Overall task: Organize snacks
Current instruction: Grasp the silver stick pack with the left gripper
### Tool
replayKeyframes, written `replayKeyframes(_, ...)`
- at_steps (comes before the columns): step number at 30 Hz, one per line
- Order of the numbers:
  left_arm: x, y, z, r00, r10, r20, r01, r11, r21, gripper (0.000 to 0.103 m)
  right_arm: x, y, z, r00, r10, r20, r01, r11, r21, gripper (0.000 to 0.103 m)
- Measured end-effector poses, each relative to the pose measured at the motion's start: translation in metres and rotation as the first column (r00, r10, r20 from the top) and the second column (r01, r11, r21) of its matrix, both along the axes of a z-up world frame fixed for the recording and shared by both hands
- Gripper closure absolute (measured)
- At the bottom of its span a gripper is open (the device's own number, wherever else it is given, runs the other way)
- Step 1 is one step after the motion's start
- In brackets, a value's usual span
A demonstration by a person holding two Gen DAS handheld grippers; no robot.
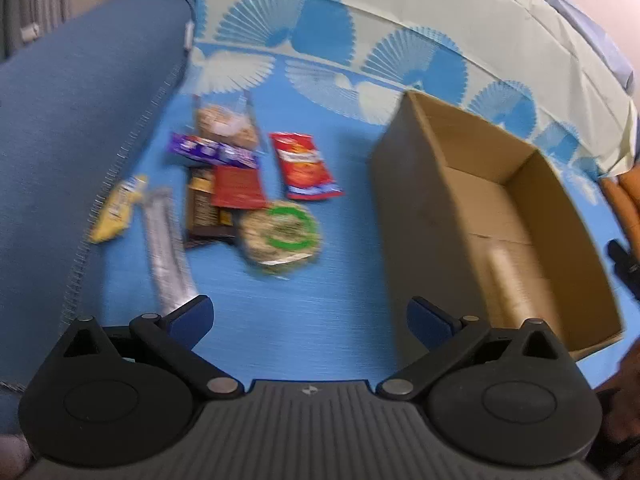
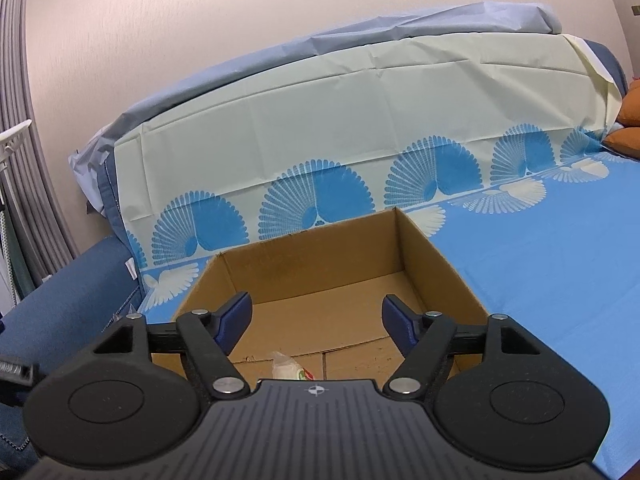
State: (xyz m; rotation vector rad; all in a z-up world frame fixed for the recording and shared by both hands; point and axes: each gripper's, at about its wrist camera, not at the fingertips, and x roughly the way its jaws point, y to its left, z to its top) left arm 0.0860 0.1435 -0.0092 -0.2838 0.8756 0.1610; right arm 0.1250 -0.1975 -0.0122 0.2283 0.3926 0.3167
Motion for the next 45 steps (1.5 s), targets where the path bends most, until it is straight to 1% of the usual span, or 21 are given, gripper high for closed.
replayKeyframes(1,-0.003,0.007,-0.003,1.0,0.015,0.009,-0.015,1.0,0.006,0.0,0.0,0.002,0.0,1.0,-0.001,-0.001,0.001,1.0,-0.01,0.027)
replayKeyframes(3,-0.007,0.023,-0.01,0.999,0.049,0.014,-0.049,0.999,-0.023,0.0,-0.001,0.005,-0.001,1.0,-0.007,-0.002,0.007,1.0,-0.03,0.026)
replayKeyframes(6,-0.012,0.039,-0.02,0.996,0.085,0.016,-0.085,0.996,-0.01,0.0,-0.004,0.014,-0.001,1.0,-0.02,-0.003,0.02,0.998,-0.066,0.026)
replayKeyframes(9,-0.025,0.05,-0.034,0.993,0.05,0.104,-0.046,0.998,-0.044,0.0,-0.007,0.025,-0.002,1.0,-0.03,-0.006,0.03,0.995,-0.095,0.026)
replayKeyframes(10,-0.032,0.052,-0.04,0.989,0.03,0.145,-0.025,0.999,-0.036,0.0,-0.008,0.03,-0.003,0.999,-0.031,-0.012,0.03,0.994,-0.101,0.026)
replayKeyframes(11,-0.035,0.051,-0.046,0.988,0.035,0.153,-0.03,0.999,-0.031,0.001,-0.009,0.033,-0.004,0.999,-0.031,-0.02,0.028,0.994,-0.108,0.026)
replayKeyframes(12,-0.037,0.052,-0.049,0.988,0.048,0.144,-0.039,0.997,-0.061,0.008,-0.01,0.036,-0.005,0.999,-0.028,-0.029,0.025,0.993,-0.116,0.025)
replayKeyframes(13,-0.039,0.051,-0.045,0.986,0.035,0.166,-0.025,0.998,-0.064,0.012,-0.012,0.04,-0.005,0.999,-0.023,-0.037,0.018,0.992,-0.125,0.025)
replayKeyframes(15,-0.041,0.048,-0.039,0.979,0.014,0.205,-0.007,0.999,-0.035,0.022,-0.014,0.044,-0.006,0.999,-0.014,-0.042,0.008,0.99,-0.139,0.024)
replayKeyframes(16,-0.041,0.048,-0.04,0.979,0.027,0.204,-0.02,0.999,-0.034,0.026,-0.015,0.047,-0.007,0.999,-0.009,-0.047,0.002,0.989,-0.15,0.024)
replayKeyframes(17,-0.039,0.051,-0.043,0.98,0.05,0.19,-0.043,0.998,-0.041,0.038,-0.015,0.05,-0.007,0.999,-0.006,-0.05,-0.002,0.988,-0.157,0.024)
replayKeyframes(18,-0.036,0.057,-0.047,0.982,0.085,0.168,-0.076,0.995,-0.059,0.044,-0.015,0.052,-0.007,0.999,-0.003,-0.054,-0.006,0.987,-0.162,0.024)
replayKeyframes(21,-0.027,0.077,-0.056,0.971,0.212,0.114,-0.201,0.974,-0.101,0.044,-0.014,0.057,-0.009,0.998,-0.003,-0.069,-0.009,0.985,-0.169,0.024)
replayKeyframes(24,-0.014,0.085,-0.063,0.963,0.259,0.076,-0.253,0.964,-0.082,0.044,-0.015,0.06,-0.008,0.997,-0.006,-0.075,-0.006,0.986,-0.164,0.024)
replayKeyframes(29,0.004,0.072,-0.072,0.974,0.223,0.049,-0.224,0.974,0.029,0.043,-0.019,0.062,-0.008,0.997,-0.004,-0.082,-0.009,0.987,-0.158,0.023)
replayKeyframes(34,0.011,0.061,-0.08,0.979,0.205,0.011,-0.205,0.971,0.125,0.044,-0.021,0.058,-0.008,0.996,-0.01,-0.093,-0.004,0.99,-0.143,0.021)
replayKeyframes(35,0.012,0.06,-0.082,0.979,0.203,0.001,-0.201,0.971,0.132,0.046,-0.021,0.058,-0.007,0.996,-0.012,-0.094,-0.001,0.99,-0.14,0.021)
replayKeyframes(37,0.014,0.06,-0.085,0.98,0.197,-0.014,-0.194,0.972,0.134,0.057,-0.023,0.058,-0.007,0.996,-0.014,-0.093,0.001,0.991,-0.135,0.02)
replayKeyframes(39,0.015,0.062,-0.084,0.982,0.186,-0.022,-0.182,0.977,0.112,0.063,-0.024,0.057,-0.007,0.996,-0.015,-0.092,0.003,0.991,-0.132,0.02)
replayKeyframes(42,0.014,0.069,-0.076,0.987,0.155,-0.054,-0.151,0.986,0.067,0.068,-0.027,0.058,-0.006,0.996,-0.011,-0.089,0.0,0.992,-0.128,0.02)
replayKeyframes(45,0.004,0.076,-0.062,0.991,0.113,-0.066,-0.108,0.991,0.077,0.068,-0.029,0.057,-0.005,0.996,-0.004,-0.085,-0.007,0.992,-0.126,0.02)
